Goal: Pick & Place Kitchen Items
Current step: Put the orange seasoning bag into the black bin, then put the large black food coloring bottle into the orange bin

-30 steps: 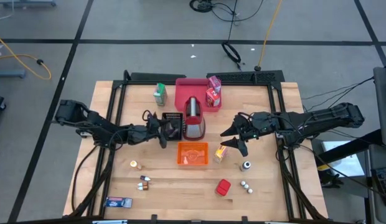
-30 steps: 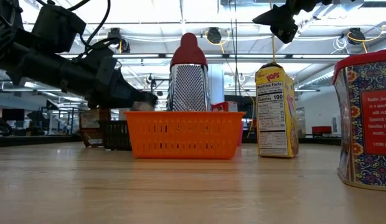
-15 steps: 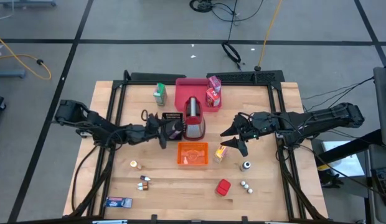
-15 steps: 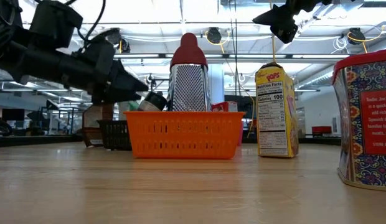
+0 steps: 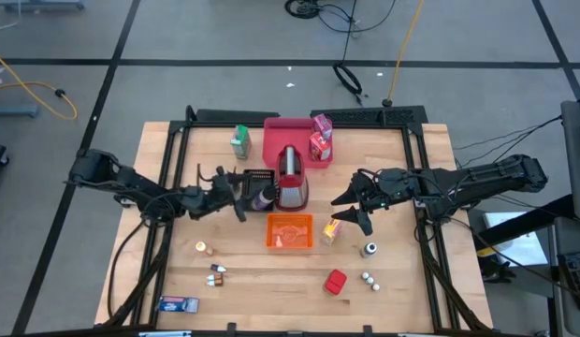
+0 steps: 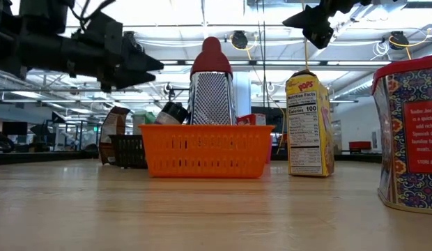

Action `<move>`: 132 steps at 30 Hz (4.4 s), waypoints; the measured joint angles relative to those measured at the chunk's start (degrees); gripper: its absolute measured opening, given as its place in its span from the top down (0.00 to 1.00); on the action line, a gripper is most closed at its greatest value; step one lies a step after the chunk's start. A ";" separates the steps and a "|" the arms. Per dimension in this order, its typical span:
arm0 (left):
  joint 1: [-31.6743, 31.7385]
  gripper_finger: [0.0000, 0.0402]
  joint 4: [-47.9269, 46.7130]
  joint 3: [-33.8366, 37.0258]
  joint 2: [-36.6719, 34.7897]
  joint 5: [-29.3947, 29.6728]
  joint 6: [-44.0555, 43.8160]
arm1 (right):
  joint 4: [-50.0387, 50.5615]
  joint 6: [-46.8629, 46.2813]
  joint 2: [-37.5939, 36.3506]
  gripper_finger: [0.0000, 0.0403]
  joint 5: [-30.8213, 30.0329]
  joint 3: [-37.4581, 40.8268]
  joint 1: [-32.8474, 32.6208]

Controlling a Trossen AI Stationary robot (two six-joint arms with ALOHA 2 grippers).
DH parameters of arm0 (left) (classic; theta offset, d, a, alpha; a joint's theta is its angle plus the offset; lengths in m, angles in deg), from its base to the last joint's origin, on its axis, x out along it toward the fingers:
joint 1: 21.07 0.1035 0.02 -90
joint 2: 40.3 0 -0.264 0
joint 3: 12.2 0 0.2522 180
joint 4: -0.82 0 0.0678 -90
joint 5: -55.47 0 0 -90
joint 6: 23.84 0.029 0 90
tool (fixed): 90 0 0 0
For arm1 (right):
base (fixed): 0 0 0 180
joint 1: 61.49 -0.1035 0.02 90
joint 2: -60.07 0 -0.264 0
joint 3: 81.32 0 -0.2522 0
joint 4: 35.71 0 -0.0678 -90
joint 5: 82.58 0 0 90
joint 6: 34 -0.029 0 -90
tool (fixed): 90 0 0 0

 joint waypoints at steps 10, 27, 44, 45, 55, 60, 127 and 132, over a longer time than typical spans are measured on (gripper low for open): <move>-8.78 0.29 -18.69 0.00 -10.96 26.65 2.69 | 0.00 -0.21 0.00 0.48 -0.01 0.00 0.00; -14.01 0.29 -48.02 0.00 -11.99 28.48 -27.22 | -0.01 0.42 0.02 0.48 -2.61 0.00 0.00; -10.58 0.58 -56.14 0.00 -11.99 26.67 -33.30 | -0.01 0.86 0.02 0.48 -2.77 0.00 0.00; -10.34 0.63 -56.13 0.00 -11.99 26.12 -33.21 | -0.01 0.86 0.02 0.48 -2.79 0.00 0.00; -9.86 0.98 -56.11 0.00 -11.99 25.19 -31.97 | -0.01 0.86 0.02 0.48 -2.79 0.00 0.00; -9.86 0.99 -56.05 0.00 -11.99 25.70 -31.60 | -0.01 0.86 0.02 0.48 -2.79 0.00 0.00; -3.61 0.90 -46.98 -12.31 -3.26 10.12 -10.94 | -3.50 -0.21 0.02 0.48 -2.59 3.26 0.00; -3.61 0.78 -46.94 -12.31 -3.27 10.19 -10.66 | -3.49 -0.21 0.02 0.48 -2.57 3.26 0.00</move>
